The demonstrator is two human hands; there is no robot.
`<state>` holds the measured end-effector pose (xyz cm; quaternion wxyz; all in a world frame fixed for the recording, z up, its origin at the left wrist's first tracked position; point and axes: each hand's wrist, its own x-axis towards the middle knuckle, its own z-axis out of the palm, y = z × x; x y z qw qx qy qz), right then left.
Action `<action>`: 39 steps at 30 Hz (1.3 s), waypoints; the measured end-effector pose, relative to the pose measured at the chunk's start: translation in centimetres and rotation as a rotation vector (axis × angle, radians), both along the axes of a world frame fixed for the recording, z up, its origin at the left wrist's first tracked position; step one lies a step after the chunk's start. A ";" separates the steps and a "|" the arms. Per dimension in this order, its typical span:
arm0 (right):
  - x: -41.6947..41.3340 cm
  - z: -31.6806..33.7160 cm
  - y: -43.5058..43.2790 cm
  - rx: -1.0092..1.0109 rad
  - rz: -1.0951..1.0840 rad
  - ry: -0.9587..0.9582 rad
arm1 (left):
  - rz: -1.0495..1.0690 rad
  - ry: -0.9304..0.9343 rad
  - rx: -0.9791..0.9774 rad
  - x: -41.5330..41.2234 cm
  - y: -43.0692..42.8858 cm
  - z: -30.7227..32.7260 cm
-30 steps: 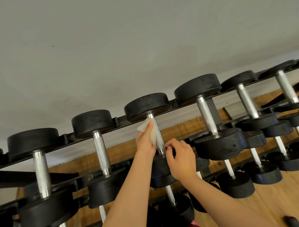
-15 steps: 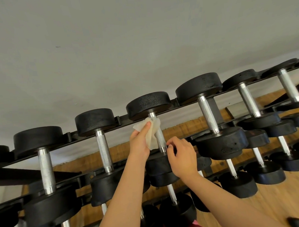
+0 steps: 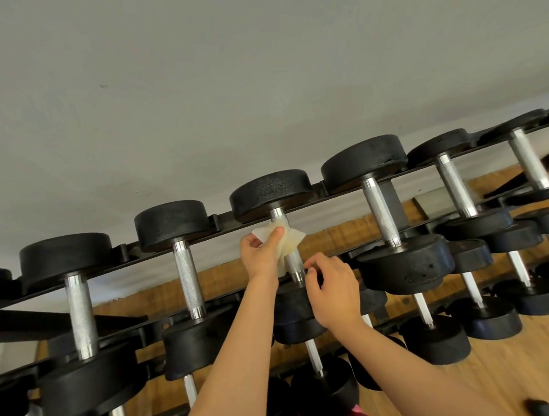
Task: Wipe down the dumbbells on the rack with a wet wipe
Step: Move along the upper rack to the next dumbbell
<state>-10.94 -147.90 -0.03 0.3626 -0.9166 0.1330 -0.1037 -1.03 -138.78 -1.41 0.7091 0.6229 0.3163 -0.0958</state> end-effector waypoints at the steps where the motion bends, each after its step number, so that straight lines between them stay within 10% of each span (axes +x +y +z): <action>1: 0.0 0.0 0.0 -0.001 0.000 -0.001 | 0.027 -0.047 0.044 -0.1 -0.2 -0.1; 7: 0.0 -0.1 0.0 -0.010 0.002 -0.008 | 0.023 -0.225 0.218 -0.2 -0.4 -0.2; 17: 0.0 -0.4 -0.1 -0.006 0.002 -0.023 | 0.125 -0.047 -0.065 -0.7 -0.1 -0.4; 39: 0.2 -1.1 -0.1 -0.020 0.000 -0.087 | 0.023 -0.357 0.394 -1.4 0.7 0.0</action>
